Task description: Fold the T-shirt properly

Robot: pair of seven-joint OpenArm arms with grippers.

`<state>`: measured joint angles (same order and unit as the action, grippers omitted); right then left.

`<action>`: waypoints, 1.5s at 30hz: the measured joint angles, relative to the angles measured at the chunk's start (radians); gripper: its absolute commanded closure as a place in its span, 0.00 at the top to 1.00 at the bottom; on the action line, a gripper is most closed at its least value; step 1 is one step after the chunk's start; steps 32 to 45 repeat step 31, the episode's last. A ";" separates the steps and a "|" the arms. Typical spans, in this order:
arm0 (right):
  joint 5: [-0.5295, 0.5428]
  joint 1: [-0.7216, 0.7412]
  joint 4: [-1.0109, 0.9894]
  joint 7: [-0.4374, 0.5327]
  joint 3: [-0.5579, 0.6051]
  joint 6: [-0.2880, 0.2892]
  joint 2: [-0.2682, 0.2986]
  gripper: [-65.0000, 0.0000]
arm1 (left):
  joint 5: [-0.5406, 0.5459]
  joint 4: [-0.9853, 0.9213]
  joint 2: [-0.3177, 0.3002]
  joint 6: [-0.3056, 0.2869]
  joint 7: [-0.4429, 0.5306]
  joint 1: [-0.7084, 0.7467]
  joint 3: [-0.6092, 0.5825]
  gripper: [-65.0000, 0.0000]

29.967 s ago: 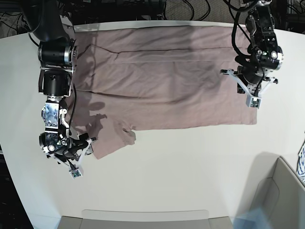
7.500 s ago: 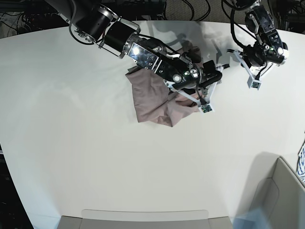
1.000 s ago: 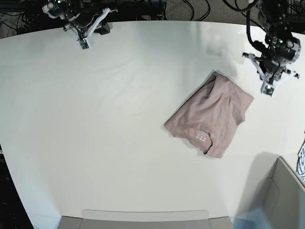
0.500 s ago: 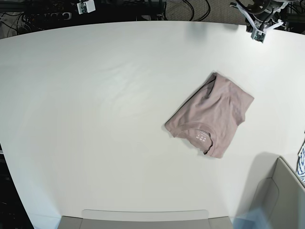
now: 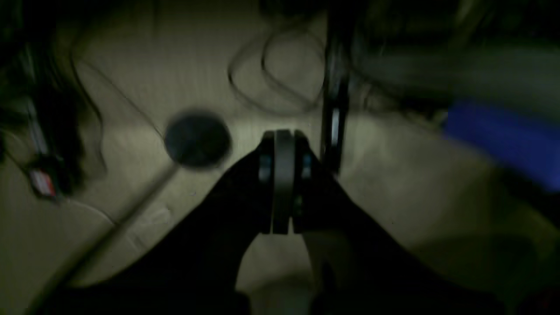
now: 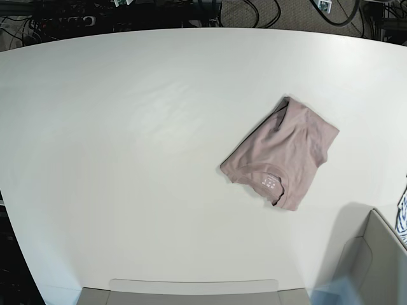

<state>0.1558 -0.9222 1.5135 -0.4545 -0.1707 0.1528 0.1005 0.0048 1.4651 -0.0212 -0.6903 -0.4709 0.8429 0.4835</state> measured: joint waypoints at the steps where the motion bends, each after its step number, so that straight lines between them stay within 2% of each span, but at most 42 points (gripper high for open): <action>1: 0.001 0.031 -0.055 0.004 -0.001 0.004 0.003 0.00 | -0.023 -0.077 0.007 0.001 0.040 -0.029 0.000 0.00; 4: -0.018 0.135 -0.217 0.007 0.003 0.005 0.020 0.00 | -0.114 -0.309 0.022 -0.002 0.156 -0.129 0.003 0.00; 6: -0.035 0.202 -0.341 0.087 0.000 -0.001 0.025 0.00 | -0.154 -0.464 0.027 -0.014 0.225 -0.201 0.037 0.00; 9: -0.089 0.293 -0.522 0.153 0.000 -0.002 0.026 0.00 | -0.242 -0.676 0.026 0.009 0.304 -0.308 0.104 0.00; 12: -0.135 0.389 -0.740 0.214 -0.002 0.000 0.024 0.00 | -0.336 -0.909 -0.001 0.002 0.429 -0.404 0.159 0.00; 14: -0.144 0.468 -0.896 0.247 -0.013 0.004 0.036 0.00 | -0.394 -1.077 -0.033 0.009 0.471 -0.469 0.179 0.00; 17: -0.145 0.592 -1.151 0.403 -0.043 -0.006 0.082 0.00 | -0.422 -1.333 -0.092 0.167 0.612 -0.567 0.191 0.00; 19: -0.133 0.677 -1.331 0.504 -0.052 -0.027 0.117 0.00 | -0.424 -1.467 -0.132 0.272 0.652 -0.616 0.186 0.00; 21: -0.148 0.743 -1.480 0.589 -0.047 -0.134 0.145 0.00 | -0.424 -1.468 -0.147 0.399 0.673 -0.646 0.186 0.00; 22: -0.145 0.765 -1.517 0.608 -0.034 -0.177 0.154 0.00 | -0.422 -1.468 -0.153 0.430 0.672 -0.658 0.186 0.00; 23: -0.146 0.772 -1.520 0.616 -0.006 -0.206 0.162 0.00 | -0.424 -1.468 -0.164 0.453 0.671 -0.668 0.186 0.00; 24: -0.146 0.775 -1.519 0.649 0.026 -0.229 0.168 0.00 | -0.429 -1.467 -0.168 0.462 0.676 -0.678 0.186 0.00; 26: -0.145 0.796 -1.518 0.654 0.080 -0.273 0.168 0.00 | -0.472 -1.463 -0.171 0.466 0.680 -0.686 0.186 0.00; 30: -0.134 0.817 -1.508 0.664 0.107 -0.269 0.148 0.00 | -0.529 -1.463 -0.167 0.466 0.682 -0.696 0.186 0.00; 45: -0.134 0.817 -1.508 0.666 0.107 -0.267 0.143 0.00 | -0.532 -1.463 -0.165 0.466 0.682 -0.695 0.186 0.00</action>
